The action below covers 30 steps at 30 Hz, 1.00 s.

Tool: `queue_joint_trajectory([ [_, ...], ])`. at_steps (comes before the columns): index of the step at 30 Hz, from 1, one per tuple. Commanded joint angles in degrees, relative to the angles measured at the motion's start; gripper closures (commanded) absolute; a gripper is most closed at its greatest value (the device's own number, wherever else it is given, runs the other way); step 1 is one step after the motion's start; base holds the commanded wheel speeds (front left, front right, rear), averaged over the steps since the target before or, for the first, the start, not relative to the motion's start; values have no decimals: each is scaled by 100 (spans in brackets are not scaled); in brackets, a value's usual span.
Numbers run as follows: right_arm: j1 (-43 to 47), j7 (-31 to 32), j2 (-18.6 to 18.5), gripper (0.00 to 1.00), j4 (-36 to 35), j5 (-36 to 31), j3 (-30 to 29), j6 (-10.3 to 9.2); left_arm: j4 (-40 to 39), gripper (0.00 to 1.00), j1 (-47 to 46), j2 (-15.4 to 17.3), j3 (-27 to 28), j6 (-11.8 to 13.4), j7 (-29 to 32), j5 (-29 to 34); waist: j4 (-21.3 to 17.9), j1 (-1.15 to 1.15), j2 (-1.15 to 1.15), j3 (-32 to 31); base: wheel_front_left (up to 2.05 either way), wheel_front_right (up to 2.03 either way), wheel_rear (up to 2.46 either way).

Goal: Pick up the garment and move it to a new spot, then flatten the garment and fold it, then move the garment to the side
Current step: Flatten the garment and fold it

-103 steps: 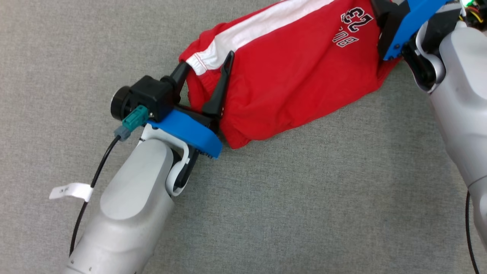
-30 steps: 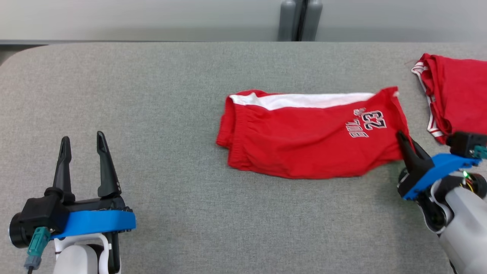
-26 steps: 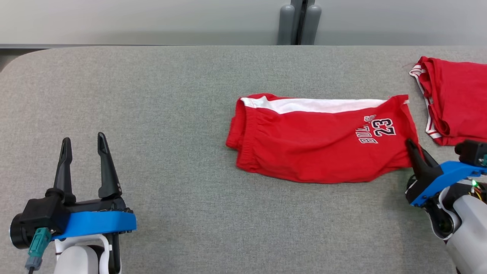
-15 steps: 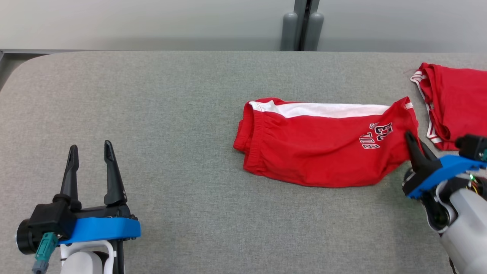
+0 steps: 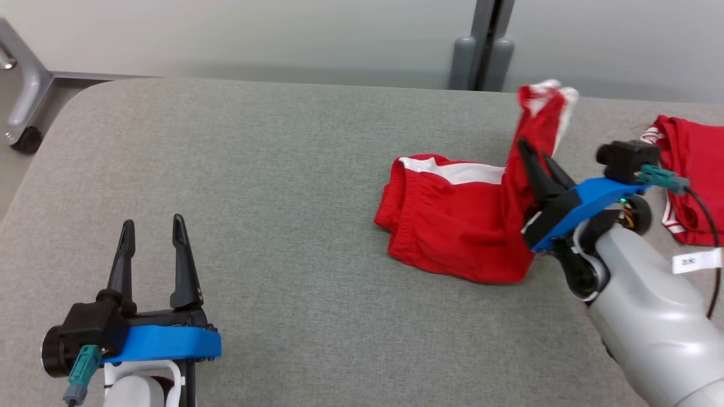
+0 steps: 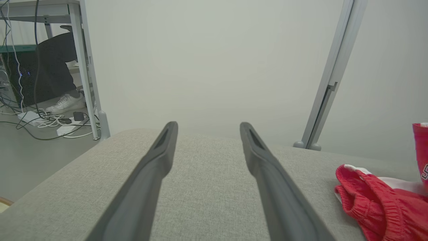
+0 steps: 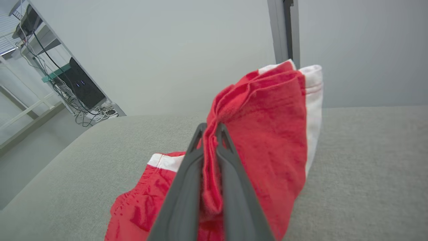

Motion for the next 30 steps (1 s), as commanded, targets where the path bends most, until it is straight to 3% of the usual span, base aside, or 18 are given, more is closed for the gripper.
queue_joint_trajectory([
  [1,-88,16,80,100,-8,-60,40,3,4,0,31,-6,-18,18,-24,-27,63,0,0,27,0,0,0],
  [11,-31,152,649,100,113,-384,475,3,-6,0,-49,-6,-162,88,-24,-148,394,0,0,163,0,0,0],
  [23,393,112,884,100,100,-533,877,3,-11,0,-71,-6,-175,129,-24,-216,465,0,0,243,0,0,0],
  [25,455,88,918,66,78,-551,915,3,6,0,-99,-6,-201,131,-24,-208,444,0,0,242,0,0,0],
  [26,485,65,933,7,62,-578,942,3,9,0,-108,-6,-214,132,-24,-202,427,0,0,240,0,0,0],
  [27,491,33,938,0,20,-615,971,3,13,0,-116,-6,-219,134,-24,-194,405,0,0,235,0,0,0],
  [30,528,-65,903,0,-148,-709,972,3,30,0,-162,-6,-253,121,-24,-160,316,0,0,205,0,0,0],
])
